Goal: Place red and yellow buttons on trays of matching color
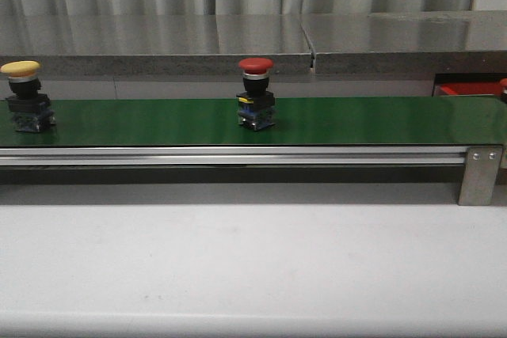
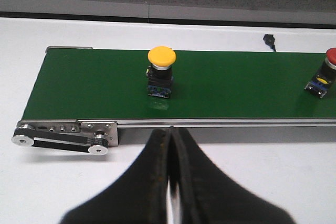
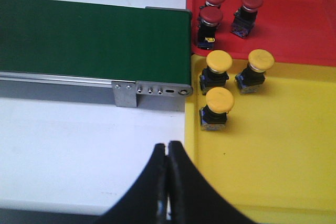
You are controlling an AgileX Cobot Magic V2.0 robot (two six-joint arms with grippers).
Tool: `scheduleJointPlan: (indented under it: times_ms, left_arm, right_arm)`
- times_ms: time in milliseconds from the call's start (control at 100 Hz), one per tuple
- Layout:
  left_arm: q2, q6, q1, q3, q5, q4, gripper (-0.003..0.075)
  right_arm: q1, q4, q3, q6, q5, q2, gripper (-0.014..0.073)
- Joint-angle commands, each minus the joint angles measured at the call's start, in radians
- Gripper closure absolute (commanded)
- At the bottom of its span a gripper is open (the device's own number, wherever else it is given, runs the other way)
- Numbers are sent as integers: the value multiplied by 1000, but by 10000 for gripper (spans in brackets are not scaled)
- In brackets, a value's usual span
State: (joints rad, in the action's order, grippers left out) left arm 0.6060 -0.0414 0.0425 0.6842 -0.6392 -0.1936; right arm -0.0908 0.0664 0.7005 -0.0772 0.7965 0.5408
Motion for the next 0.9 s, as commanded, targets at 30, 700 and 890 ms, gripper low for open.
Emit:
scheduleJointPlan:
  times_ms: [30, 700, 890]
  left_arm:
    - [1, 10, -2, 27, 62, -15, 741]
    - [3, 10, -2, 27, 62, -15, 741]
    - [3, 10, -2, 27, 62, -15, 741]
  right_arm:
    - [0, -9, 22, -6, -64, 1, 711]
    - [40, -5, 254, -6, -37, 325, 711]
    - [114, -9, 408, -6, 17, 512, 691]
